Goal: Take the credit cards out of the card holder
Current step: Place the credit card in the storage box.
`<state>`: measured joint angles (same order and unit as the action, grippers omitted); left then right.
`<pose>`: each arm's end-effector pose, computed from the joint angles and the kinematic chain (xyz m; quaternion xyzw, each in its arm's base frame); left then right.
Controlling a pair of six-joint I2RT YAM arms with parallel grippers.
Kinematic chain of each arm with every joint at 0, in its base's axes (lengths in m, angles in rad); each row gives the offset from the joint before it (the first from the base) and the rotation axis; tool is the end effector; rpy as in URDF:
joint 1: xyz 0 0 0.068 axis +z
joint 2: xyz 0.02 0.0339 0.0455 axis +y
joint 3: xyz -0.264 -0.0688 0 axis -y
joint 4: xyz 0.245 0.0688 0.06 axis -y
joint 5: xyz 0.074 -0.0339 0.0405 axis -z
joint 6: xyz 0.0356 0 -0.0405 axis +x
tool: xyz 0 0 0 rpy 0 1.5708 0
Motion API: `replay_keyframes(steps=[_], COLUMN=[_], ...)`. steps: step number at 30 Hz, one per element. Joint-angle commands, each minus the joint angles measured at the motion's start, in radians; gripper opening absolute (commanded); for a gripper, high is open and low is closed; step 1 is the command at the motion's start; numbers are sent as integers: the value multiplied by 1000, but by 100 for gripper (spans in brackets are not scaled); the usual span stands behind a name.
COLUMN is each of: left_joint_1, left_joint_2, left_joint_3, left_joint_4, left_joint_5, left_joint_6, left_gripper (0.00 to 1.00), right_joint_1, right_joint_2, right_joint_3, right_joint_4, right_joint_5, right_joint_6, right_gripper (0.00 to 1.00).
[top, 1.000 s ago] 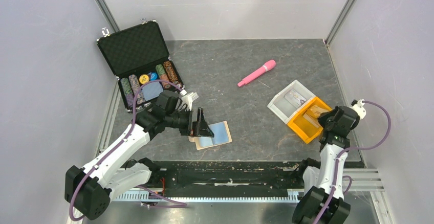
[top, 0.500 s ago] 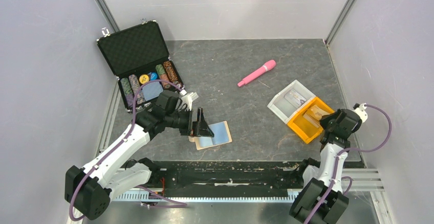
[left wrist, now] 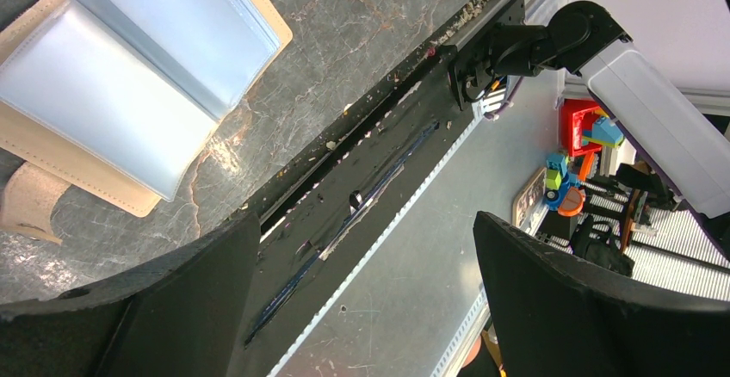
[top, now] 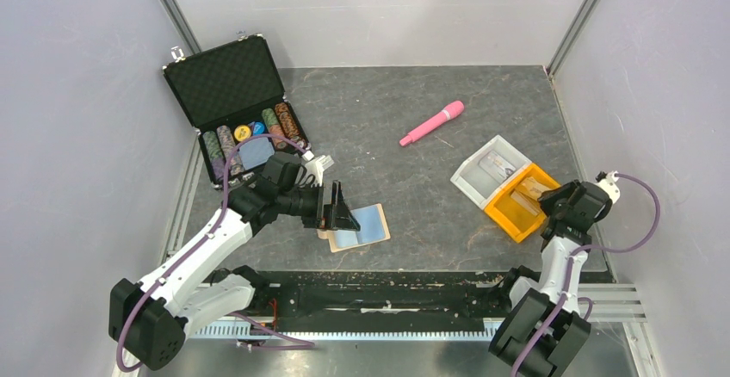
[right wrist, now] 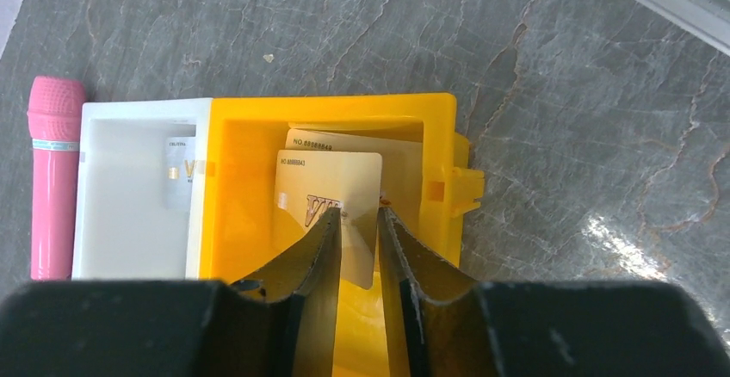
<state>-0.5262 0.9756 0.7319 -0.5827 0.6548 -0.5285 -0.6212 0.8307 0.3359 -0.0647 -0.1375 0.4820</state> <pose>0.1564 -0.1159 0.2560 0.1159 0.8822 -0.4322 0.1468 0.1481 -0.1000 0.1869 0.4290 0.7608 0.0263 0.4862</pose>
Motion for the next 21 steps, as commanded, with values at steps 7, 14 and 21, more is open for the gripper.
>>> replay_keyframes(steps=[7, 14, 21], left_joint_1=[-5, -5, -3], left_joint_2=[5, -5, -33], left_joint_3=[34, 35, 36], left_joint_4=[1, 1, 14], left_joint_5=[0, -4, -16], left_joint_6=[63, 64, 60], left_gripper=[100, 100, 100], right_joint_1=[-18, -19, 25], right_joint_2=[25, 35, 50], right_joint_3=[104, 168, 184], right_joint_4=[-110, -150, -194], right_joint_5=[79, 59, -34], right_joint_6=[-47, -56, -101], right_gripper=[28, 30, 31])
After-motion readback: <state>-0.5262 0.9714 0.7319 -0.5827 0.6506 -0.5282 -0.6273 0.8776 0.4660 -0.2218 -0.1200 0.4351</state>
